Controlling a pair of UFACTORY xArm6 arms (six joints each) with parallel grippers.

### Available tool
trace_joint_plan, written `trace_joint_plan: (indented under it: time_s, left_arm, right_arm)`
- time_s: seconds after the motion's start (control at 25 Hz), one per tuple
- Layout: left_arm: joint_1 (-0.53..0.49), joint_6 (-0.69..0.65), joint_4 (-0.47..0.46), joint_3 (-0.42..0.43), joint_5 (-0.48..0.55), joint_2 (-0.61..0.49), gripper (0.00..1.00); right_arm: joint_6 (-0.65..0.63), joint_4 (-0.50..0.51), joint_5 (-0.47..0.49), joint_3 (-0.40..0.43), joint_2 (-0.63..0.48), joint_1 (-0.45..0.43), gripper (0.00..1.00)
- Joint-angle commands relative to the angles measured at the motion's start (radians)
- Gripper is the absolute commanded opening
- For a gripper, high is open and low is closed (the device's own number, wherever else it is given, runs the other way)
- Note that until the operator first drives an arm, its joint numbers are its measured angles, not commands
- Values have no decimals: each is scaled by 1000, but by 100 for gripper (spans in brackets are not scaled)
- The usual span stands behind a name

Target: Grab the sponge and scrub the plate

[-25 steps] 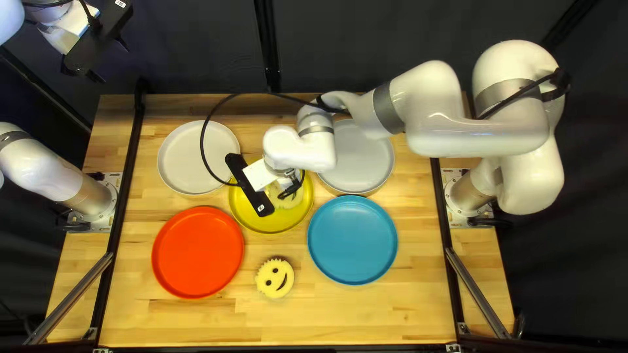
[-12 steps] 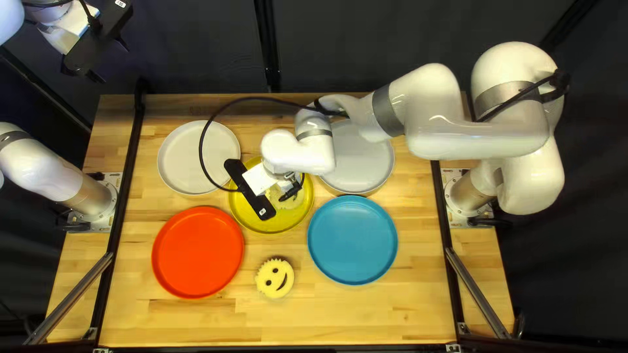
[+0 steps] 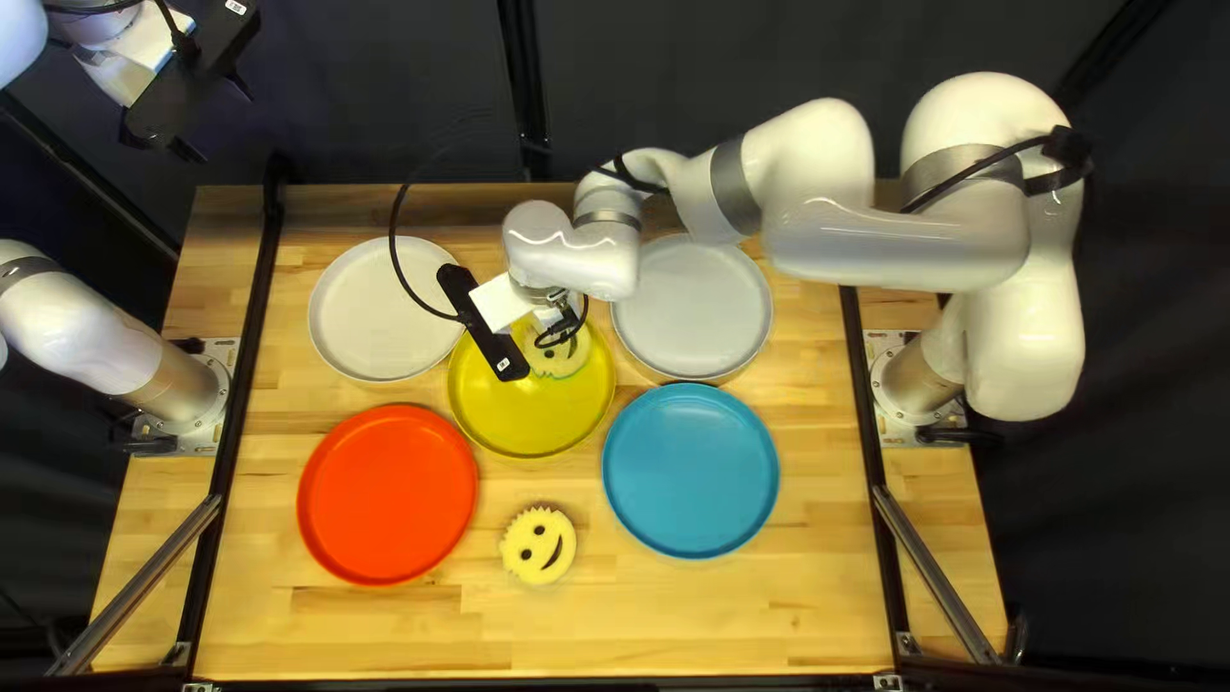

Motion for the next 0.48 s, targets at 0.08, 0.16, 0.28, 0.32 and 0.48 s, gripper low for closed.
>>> trace_joint_plan:
  time_s: [0.08,0.16,0.28,0.32,0.48]
  left_arm:
    - [0,0,0,0,0,0,100]
    - [0,0,0,0,0,0,100]
    - [0,0,0,0,0,0,100]
    - [0,0,0,0,0,0,100]
    - [0,0,0,0,0,0,100]
  right_arm:
    - [47,-7,15,-13,6,47,0]
    - [67,-10,31,-33,19,69,0]
    - [82,-4,57,-66,36,96,0]
    - [84,1,71,-88,49,104,0]
    - [77,28,124,-162,89,104,0]
